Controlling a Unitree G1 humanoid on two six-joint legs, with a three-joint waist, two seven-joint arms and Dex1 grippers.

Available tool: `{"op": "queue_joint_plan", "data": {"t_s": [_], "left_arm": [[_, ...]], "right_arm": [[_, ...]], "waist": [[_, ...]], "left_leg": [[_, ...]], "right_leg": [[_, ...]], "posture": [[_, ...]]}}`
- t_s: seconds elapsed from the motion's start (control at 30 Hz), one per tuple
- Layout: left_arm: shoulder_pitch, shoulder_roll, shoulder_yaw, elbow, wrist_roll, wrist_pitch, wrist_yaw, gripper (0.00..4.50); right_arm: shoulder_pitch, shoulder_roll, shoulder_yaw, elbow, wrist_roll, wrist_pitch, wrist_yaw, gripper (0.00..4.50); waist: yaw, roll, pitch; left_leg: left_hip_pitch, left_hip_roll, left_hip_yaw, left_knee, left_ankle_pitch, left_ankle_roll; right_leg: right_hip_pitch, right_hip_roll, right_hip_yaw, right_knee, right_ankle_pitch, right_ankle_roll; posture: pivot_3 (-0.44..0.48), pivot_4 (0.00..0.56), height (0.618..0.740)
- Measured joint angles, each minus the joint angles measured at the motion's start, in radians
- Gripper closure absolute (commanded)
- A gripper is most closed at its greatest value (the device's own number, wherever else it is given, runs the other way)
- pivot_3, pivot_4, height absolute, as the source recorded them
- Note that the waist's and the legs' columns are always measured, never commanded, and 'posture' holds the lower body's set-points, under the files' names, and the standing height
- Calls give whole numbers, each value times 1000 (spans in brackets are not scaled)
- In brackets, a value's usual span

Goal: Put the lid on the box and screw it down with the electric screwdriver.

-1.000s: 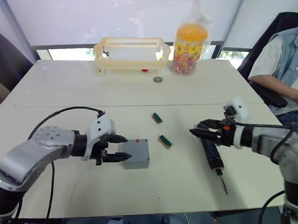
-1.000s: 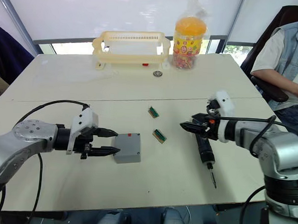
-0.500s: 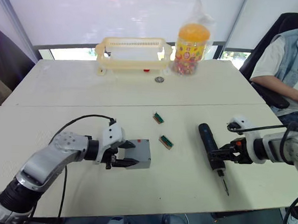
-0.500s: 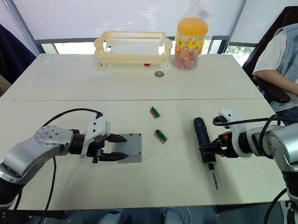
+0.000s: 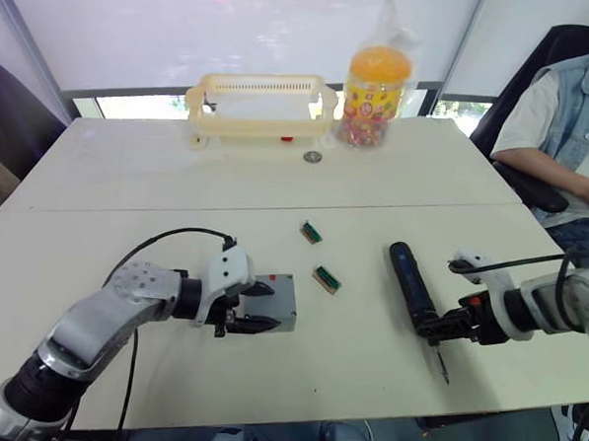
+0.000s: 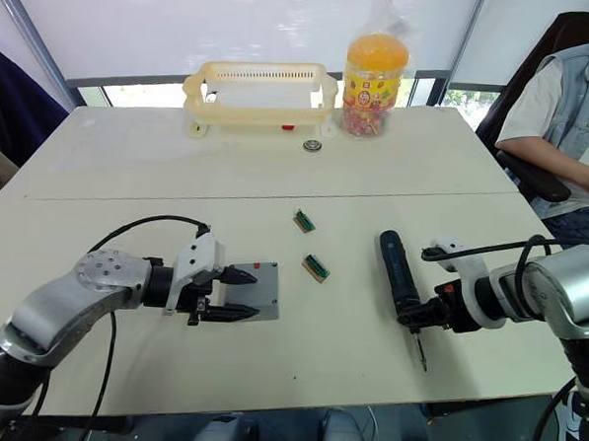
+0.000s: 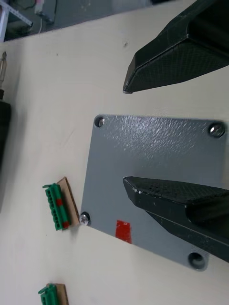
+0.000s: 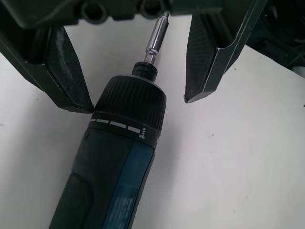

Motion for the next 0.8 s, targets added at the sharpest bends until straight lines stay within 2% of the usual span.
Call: {"op": "queue_joint_plan", "data": {"t_s": [0.47, 0.53, 0.6, 0.63, 0.8], "left_arm": [[-12, -7, 40, -74, -171, 69, -21, 1682], [-14, -7, 39, -76, -174, 70, -21, 1628], [-18, -10, 38, -76, -174, 70, -19, 1628], [-22, -10, 37, -76, -174, 70, -17, 1628], [-25, -9, 39, -76, -173, 69, -9, 1628]], "right_arm": [[-96, 30, 90, 95, -22, 0, -14, 1206], [-104, 35, 100, 107, -31, -1, -18, 1744], [-114, 42, 109, 130, -44, -8, -22, 2535], [-115, 48, 115, 130, -44, -16, -20, 2724], [-106, 51, 112, 130, -52, -22, -21, 2725]], "waist": [[0, -2, -1], [0, -4, -2], [0, -5, -3], [0, -5, -3], [0, -6, -3]], "left_leg": [[0, 0, 0, 0, 0, 0], [0, 0, 0, 0, 0, 0], [1, 0, 0, 0, 0, 0], [2, 0, 0, 0, 0, 0], [9, 0, -1, 0, -1, 2]], "right_leg": [[0, 0, 0, 0, 0, 0], [1, 0, 0, 0, 0, 0], [2, 0, 0, -1, 0, 0], [2, 1, 0, -1, 0, 0], [10, 1, -1, -4, 0, 0]], "posture": [[0, 150, 740], [0, 150, 740], [0, 150, 740], [0, 150, 740], [0, 150, 740]]}}
